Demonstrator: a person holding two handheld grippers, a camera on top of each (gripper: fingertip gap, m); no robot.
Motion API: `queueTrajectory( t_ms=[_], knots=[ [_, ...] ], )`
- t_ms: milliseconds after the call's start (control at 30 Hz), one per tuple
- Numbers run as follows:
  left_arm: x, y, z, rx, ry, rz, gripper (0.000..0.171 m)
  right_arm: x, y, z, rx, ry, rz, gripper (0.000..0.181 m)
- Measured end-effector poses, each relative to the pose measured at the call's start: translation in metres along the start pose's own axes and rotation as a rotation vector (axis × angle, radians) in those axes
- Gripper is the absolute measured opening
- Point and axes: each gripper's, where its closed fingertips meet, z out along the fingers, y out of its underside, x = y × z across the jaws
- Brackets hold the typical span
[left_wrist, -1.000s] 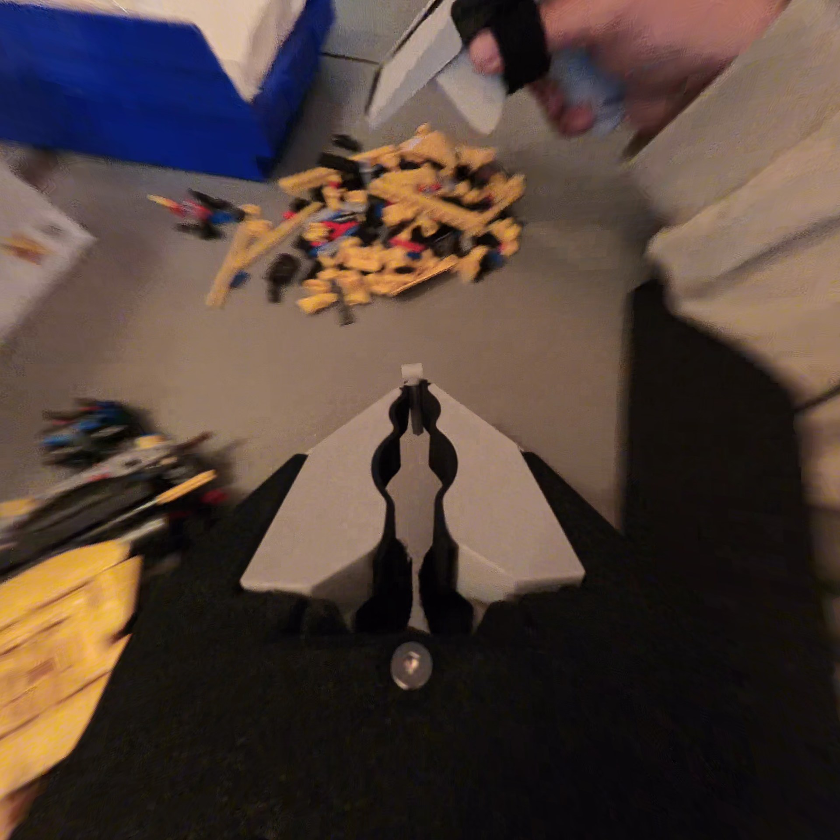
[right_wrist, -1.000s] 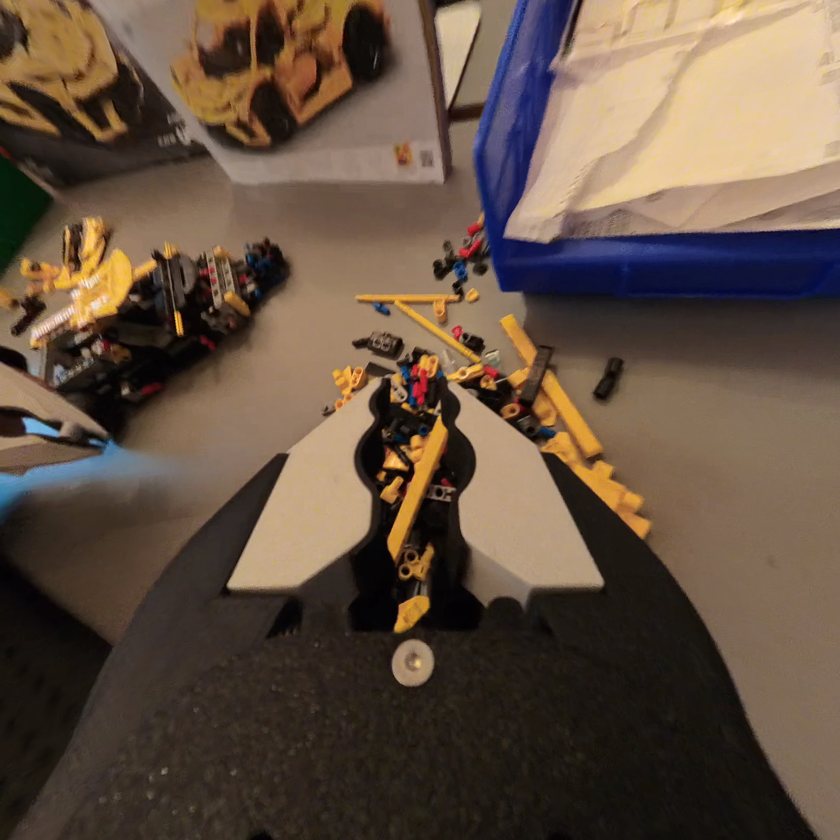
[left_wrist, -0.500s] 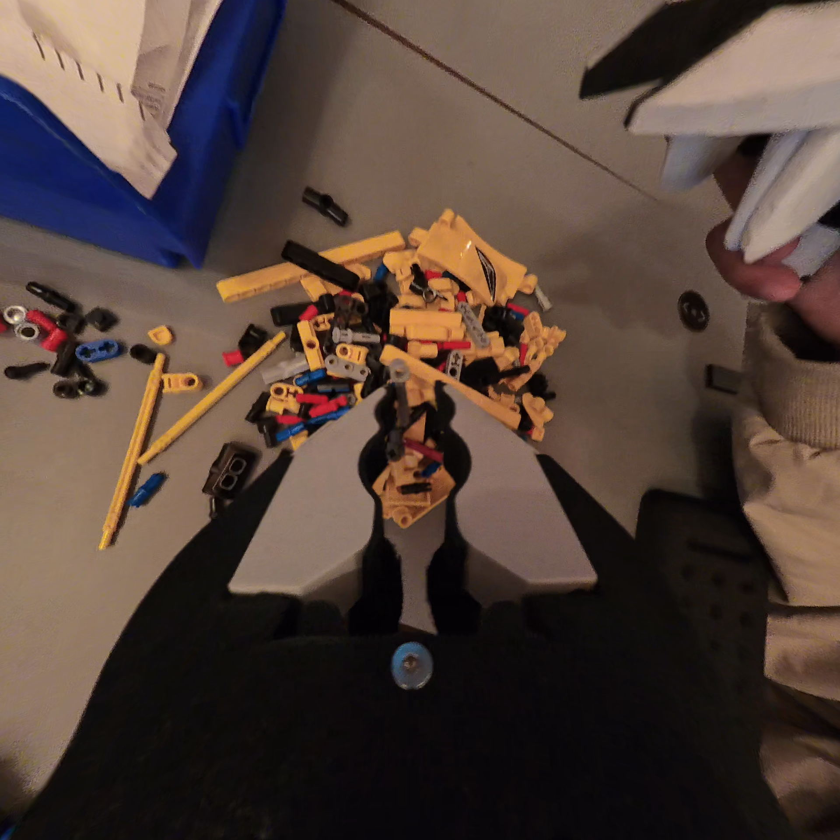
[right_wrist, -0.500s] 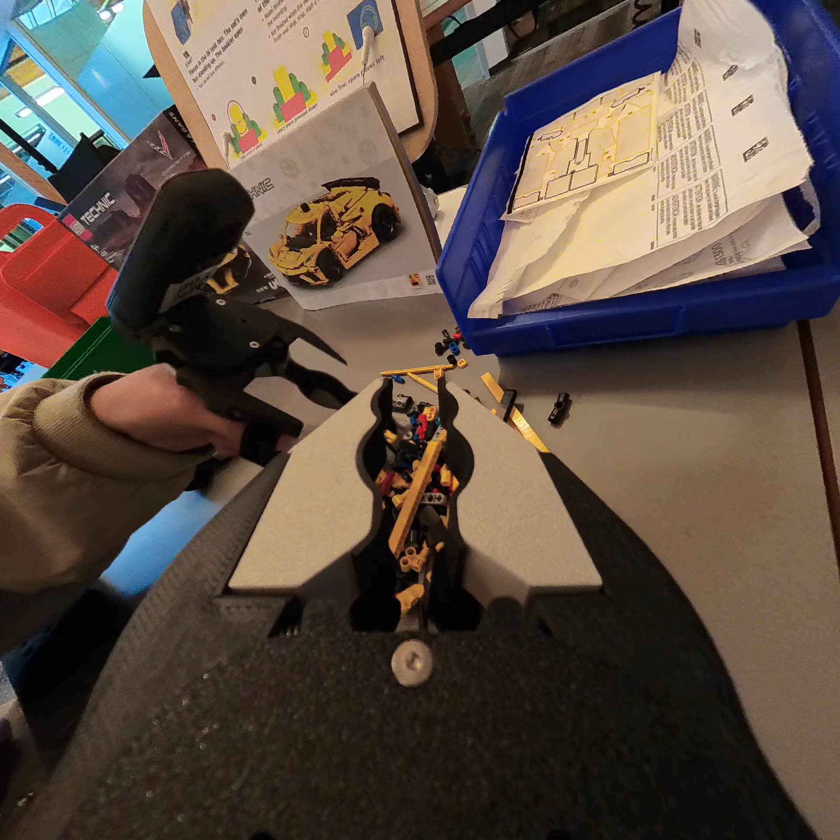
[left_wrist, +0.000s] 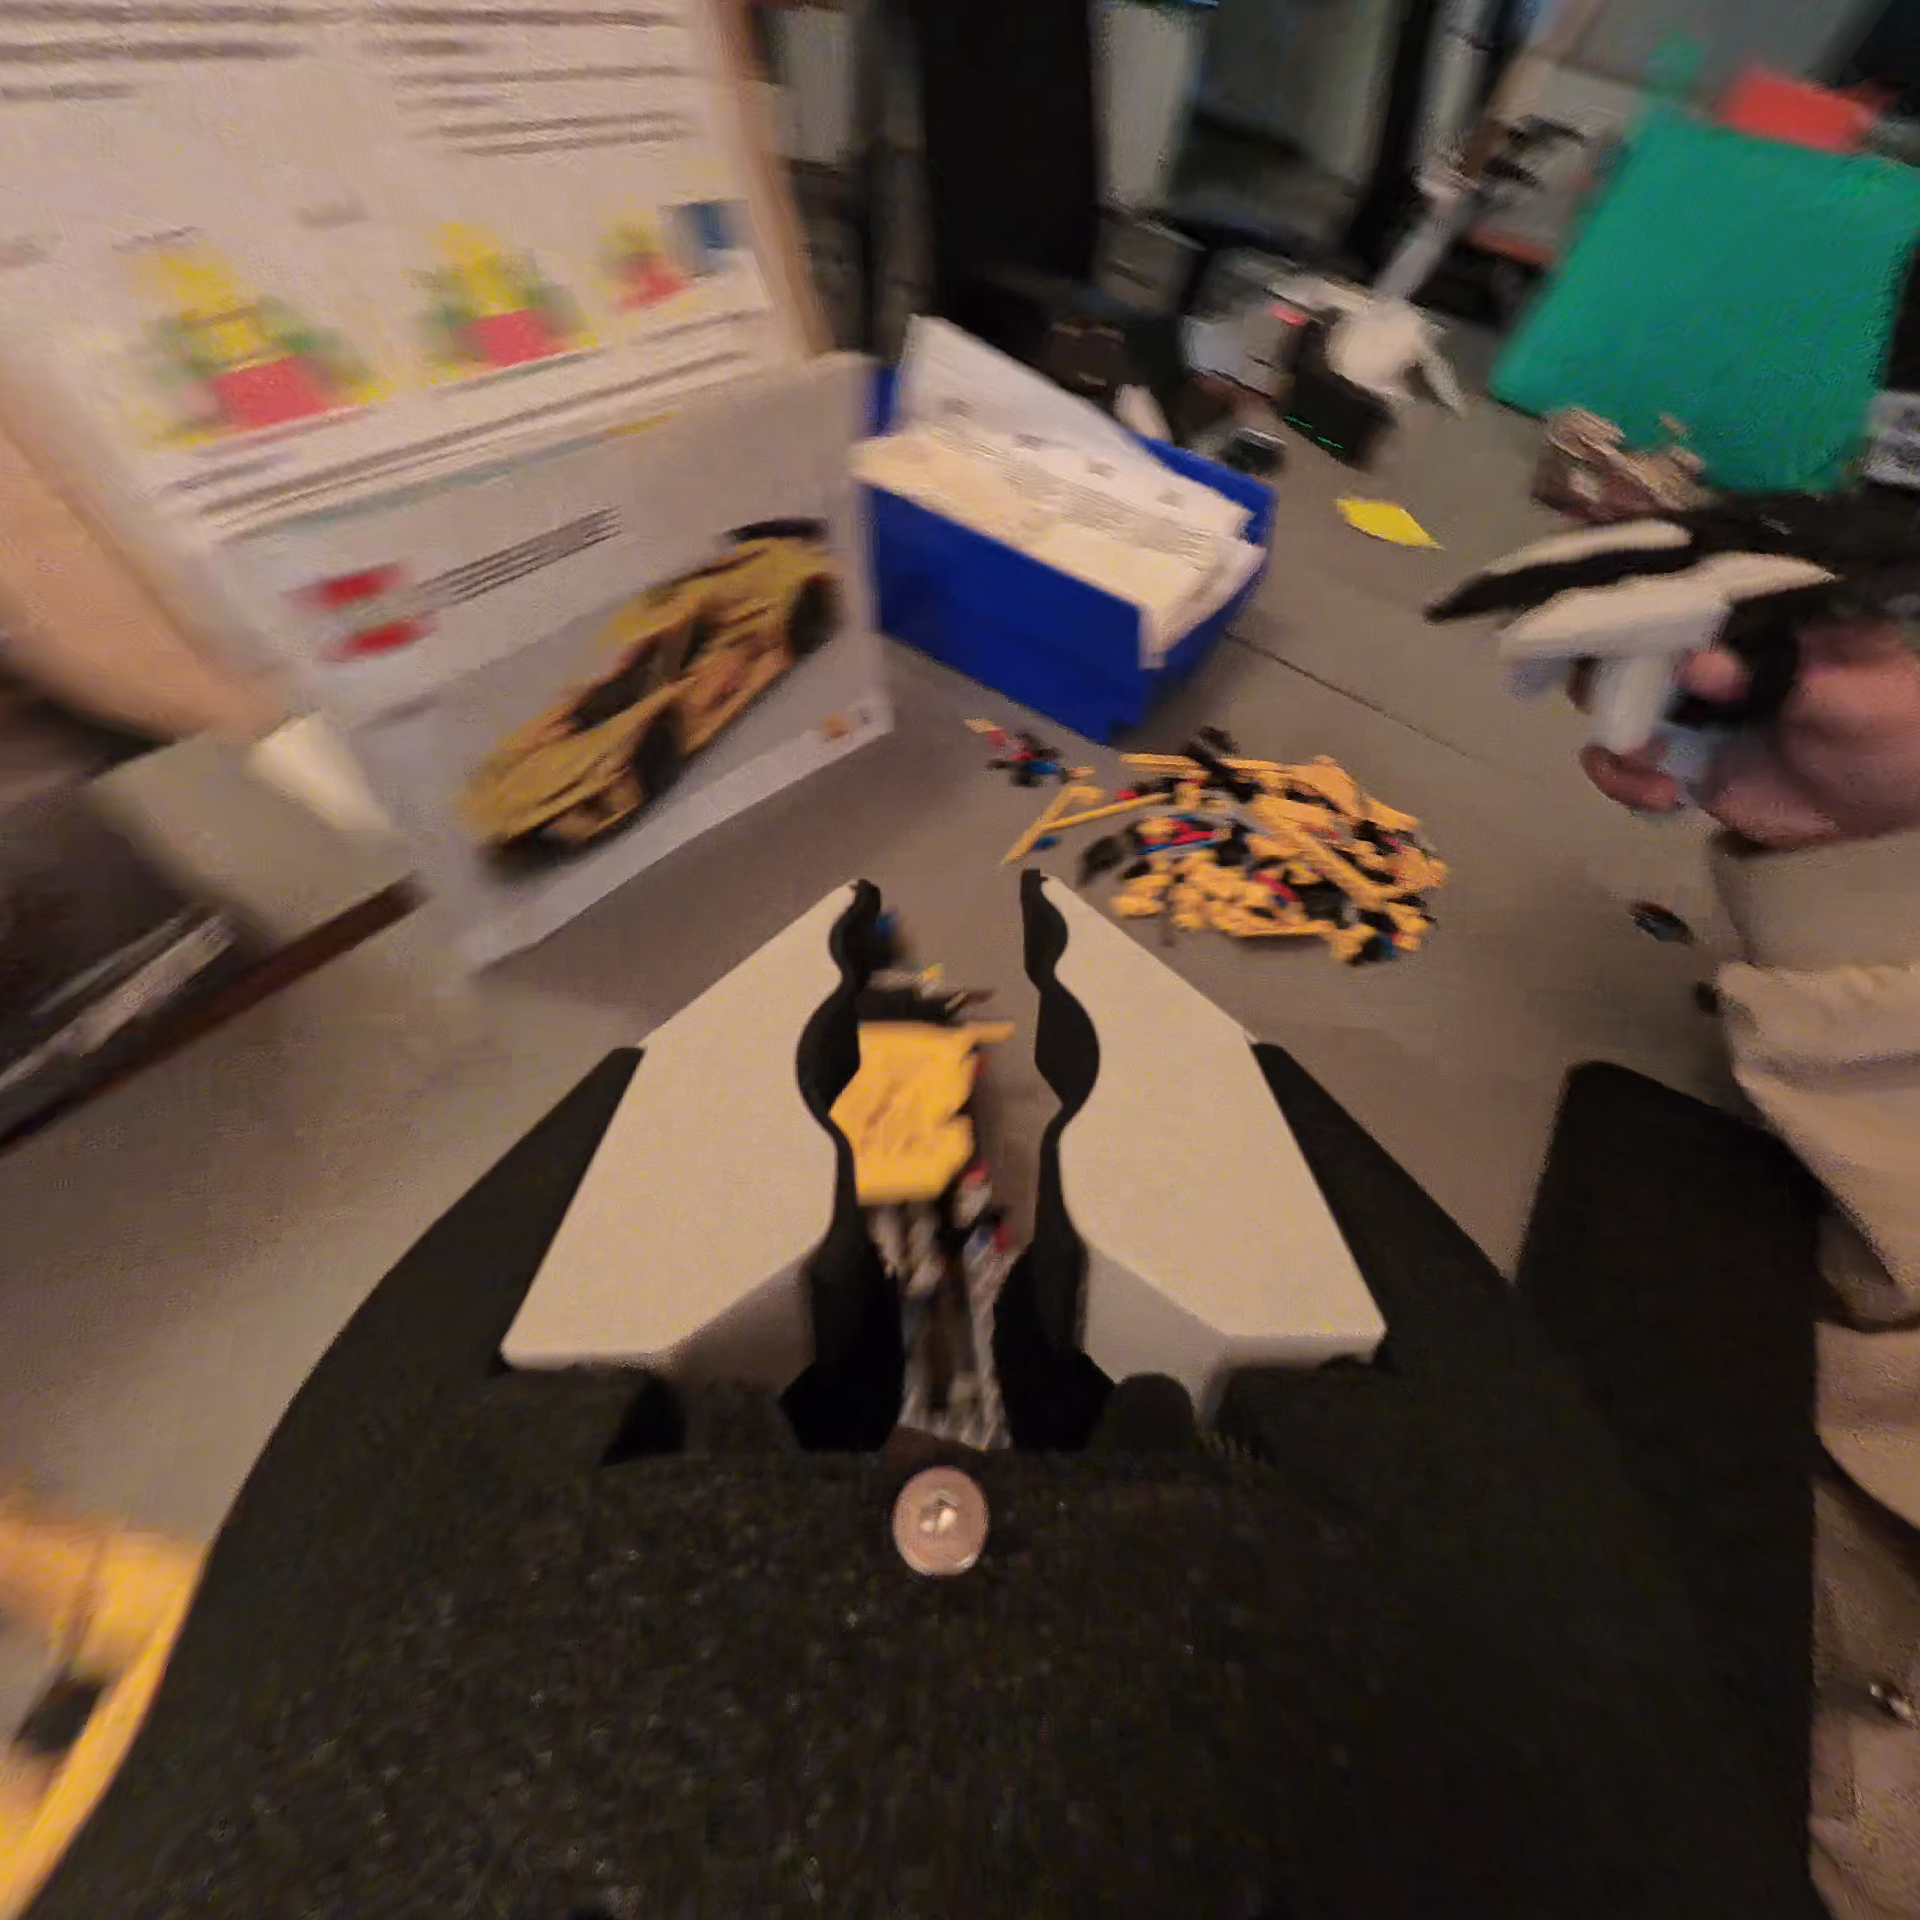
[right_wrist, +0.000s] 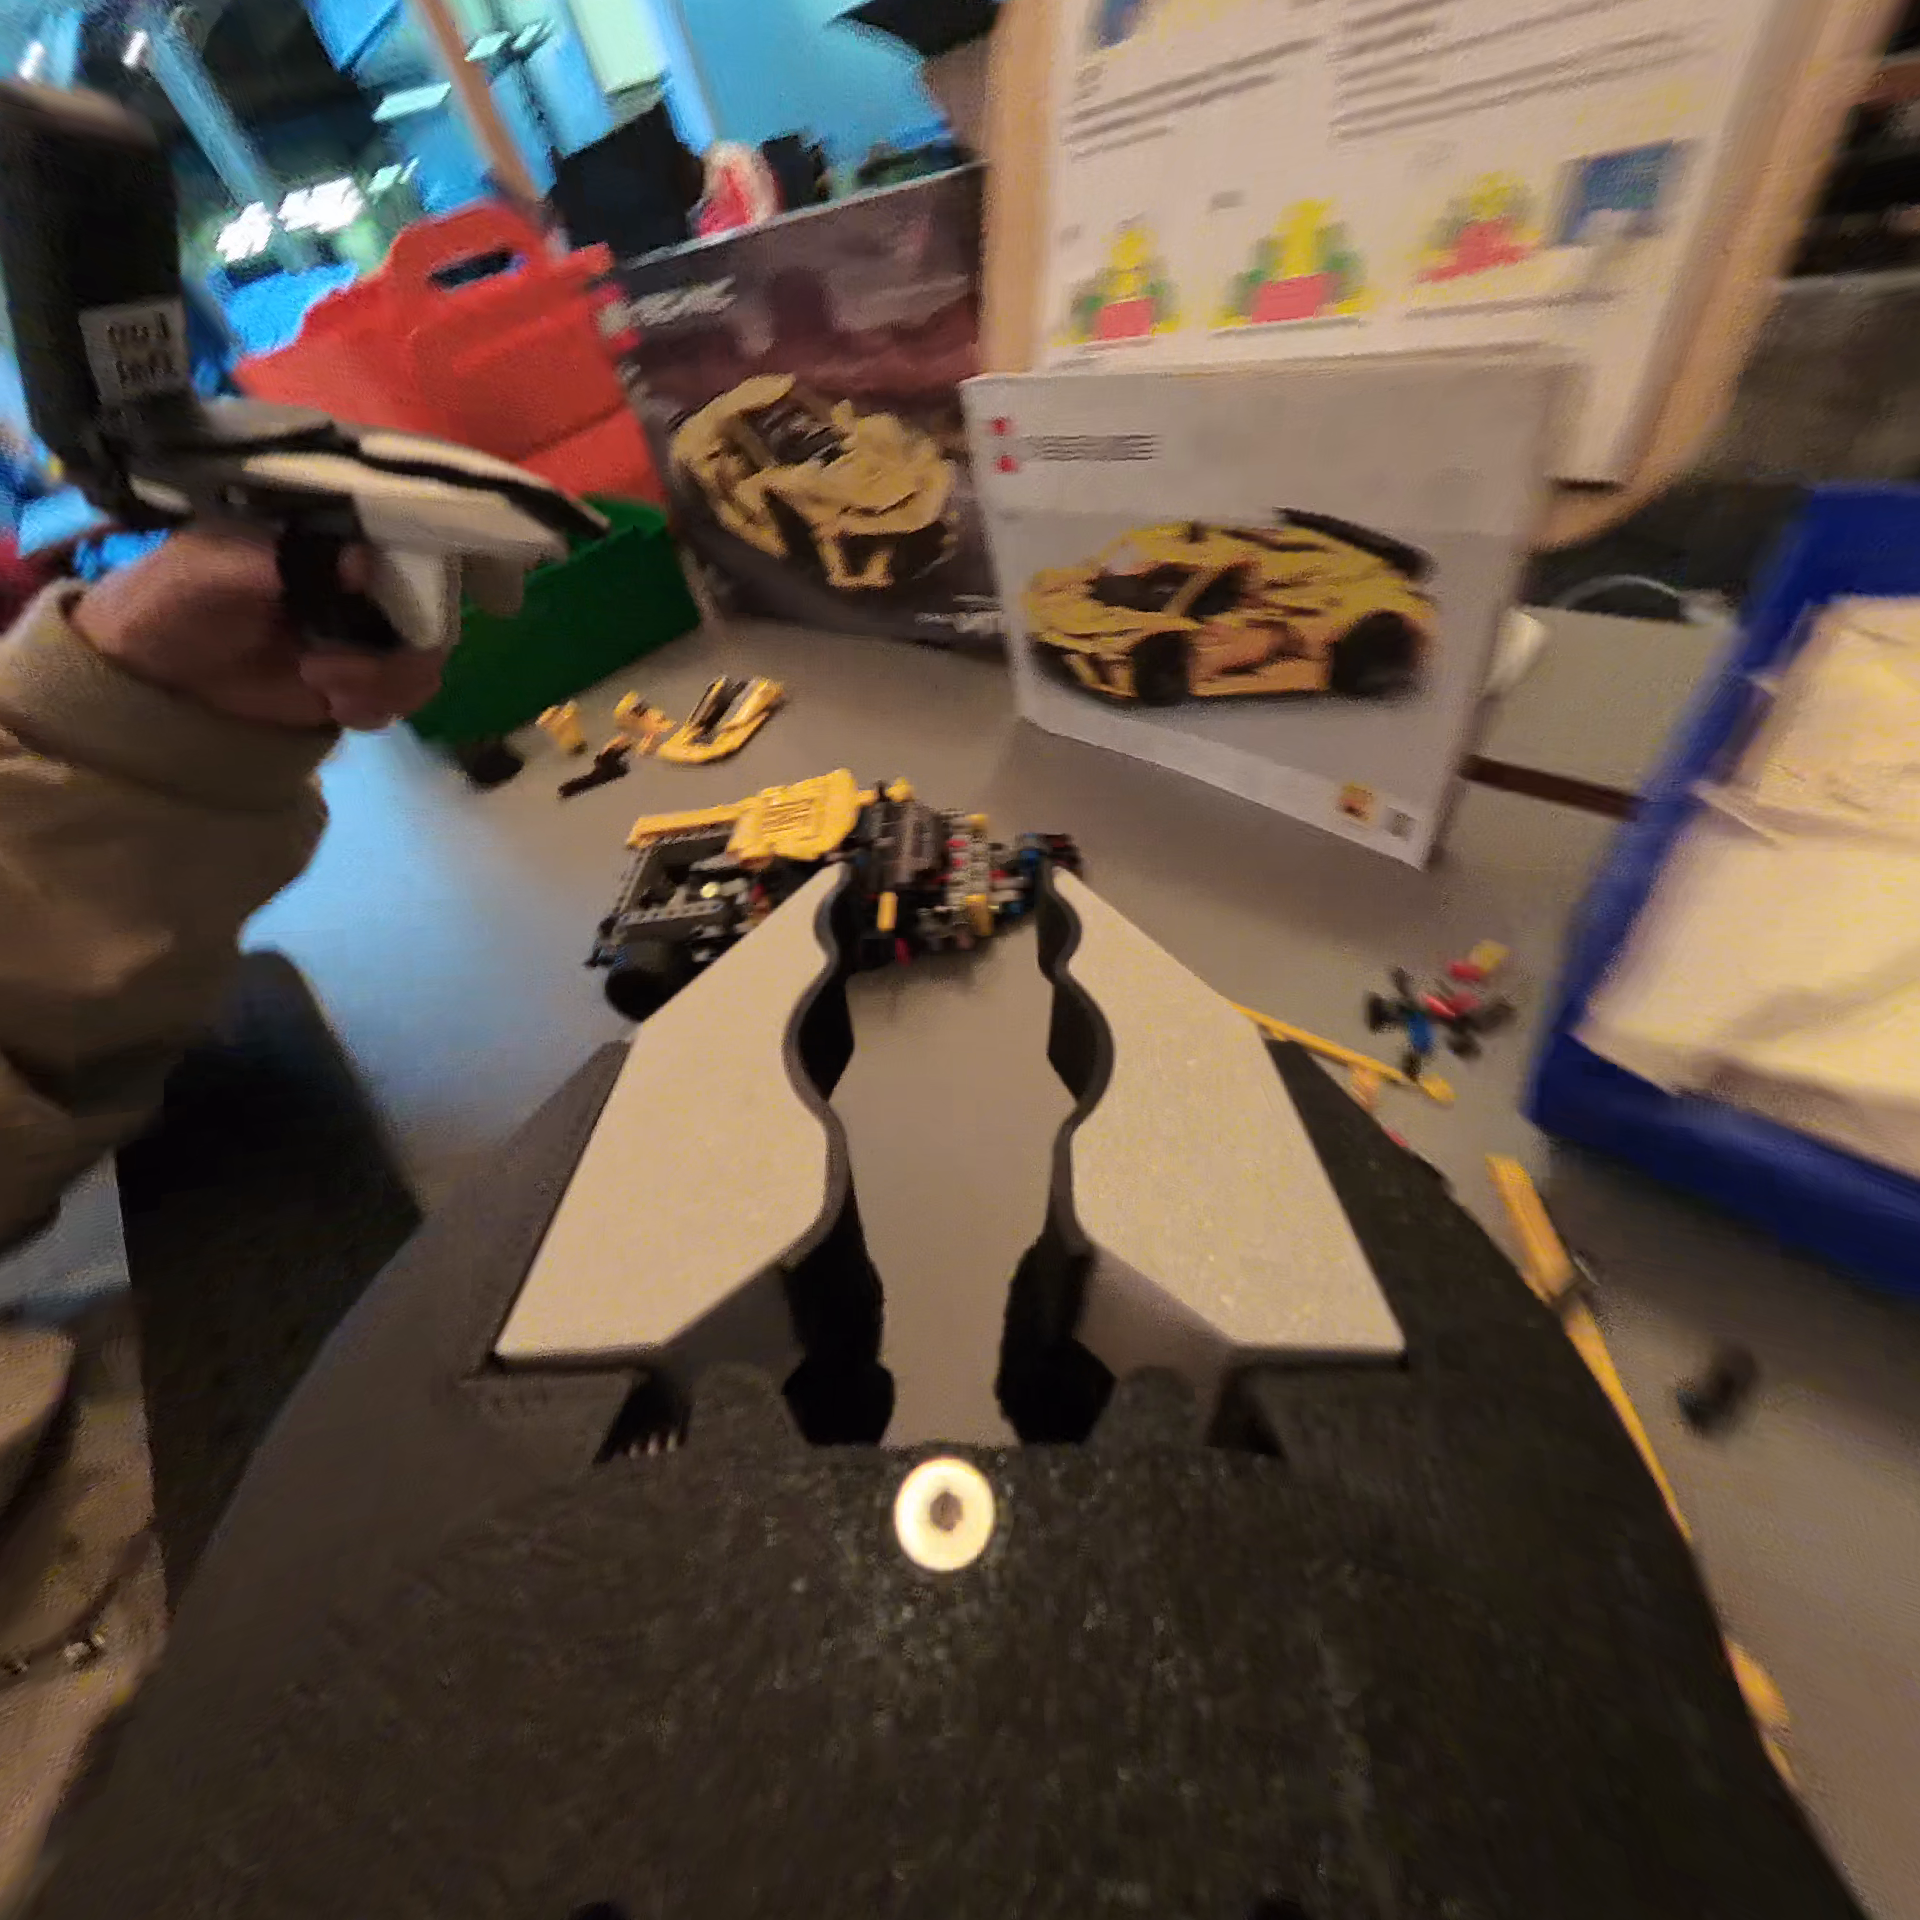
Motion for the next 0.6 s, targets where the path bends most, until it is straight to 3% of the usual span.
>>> queueTrajectory(
  t_ms=[100,167,233,300,333,433,500,600],
  knots=[
    [-0.031,0.048,-0.056,0.030,-0.096,-0.100,0.027,-0.066,0.013,0.060,-0.062,-0.199,-0.108,0.034],
    [-0.025,0.096,-0.065,-0.068,-0.081,-0.095,0.027,-0.103,0.031,0.101,-0.115,-0.297,-0.110,0.041],
    [-0.025,0.138,-0.069,-0.160,-0.144,-0.016,0.027,-0.129,0.058,0.137,-0.207,-0.322,-0.111,0.058],
    [-0.020,0.170,-0.068,-0.221,-0.173,0.062,0.027,-0.145,0.090,0.163,-0.294,-0.277,-0.126,0.088],
    [-0.021,0.182,-0.068,-0.253,-0.193,0.082,0.028,-0.152,0.106,0.172,-0.328,-0.248,-0.138,0.091],
    [-0.019,0.184,-0.063,-0.221,-0.175,0.052,0.032,-0.152,0.148,0.183,-0.424,-0.113,-0.151,0.092],
    [-0.013,0.178,-0.056,-0.191,-0.114,0.013,0.035,-0.151,0.155,0.188,-0.403,-0.048,-0.086,0.081],
    [-0.007,0.189,-0.042,-0.253,-0.066,0.049,0.054,-0.147,0.152,0.192,-0.357,0.018,-0.088,0.075]
  ],
)
